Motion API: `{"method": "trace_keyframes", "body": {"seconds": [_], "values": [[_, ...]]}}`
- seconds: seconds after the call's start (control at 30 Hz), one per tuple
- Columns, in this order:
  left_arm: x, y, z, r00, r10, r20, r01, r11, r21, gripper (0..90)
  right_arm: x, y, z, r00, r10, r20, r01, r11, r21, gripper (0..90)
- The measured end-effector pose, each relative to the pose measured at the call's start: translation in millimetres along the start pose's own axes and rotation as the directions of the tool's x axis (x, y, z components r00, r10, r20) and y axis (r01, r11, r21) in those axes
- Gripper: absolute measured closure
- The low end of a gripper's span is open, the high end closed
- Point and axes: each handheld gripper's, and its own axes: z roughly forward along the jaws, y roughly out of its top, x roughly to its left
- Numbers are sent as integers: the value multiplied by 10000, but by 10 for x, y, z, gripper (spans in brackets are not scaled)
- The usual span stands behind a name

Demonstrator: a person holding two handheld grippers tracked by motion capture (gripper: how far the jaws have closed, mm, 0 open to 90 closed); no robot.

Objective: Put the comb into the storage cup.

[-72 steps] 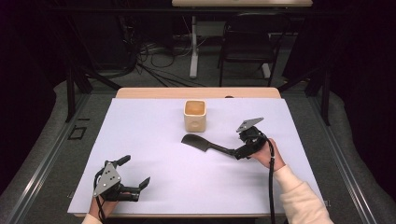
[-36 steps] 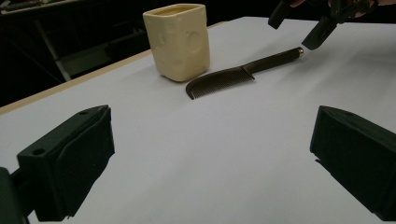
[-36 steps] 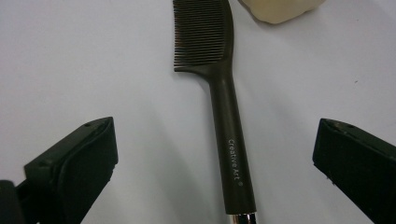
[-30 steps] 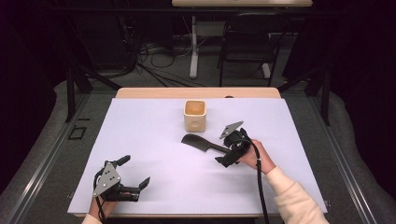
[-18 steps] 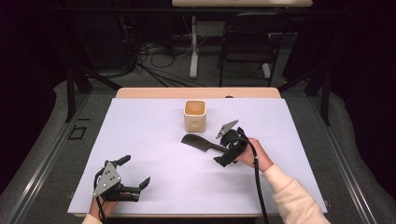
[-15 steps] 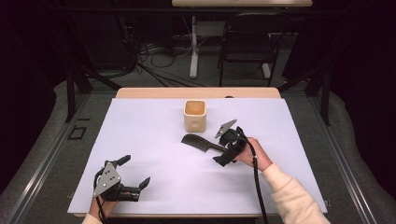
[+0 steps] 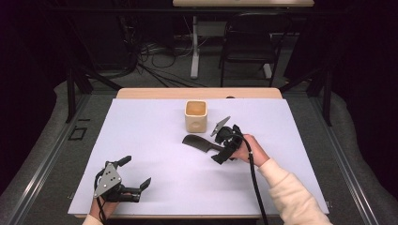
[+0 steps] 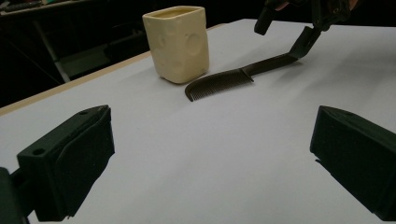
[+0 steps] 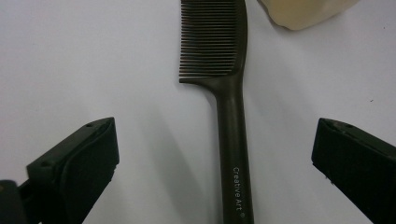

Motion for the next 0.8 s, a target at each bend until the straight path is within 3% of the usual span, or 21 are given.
{"method": "trace_keyframes", "body": {"seconds": [0.17, 0.6, 0.8], "values": [[-1, 0, 1, 10000, -5, 6, 5, 10000, -2, 0, -12, 68, 7, 9999, -78, 132, 77, 9999, 115, 56], [1, -1, 4, 10000, -62, 47, 62, 10000, -18, 0, 1, 221, 116, 9981, -526, 307, 494, 9942, 955, 450], [2, 0, 3, 10000, -64, 56, 64, 10000, -43, 0, -1, 292, 157, 9955, -831, 452, 763, 9880, 1344, 570]]}}
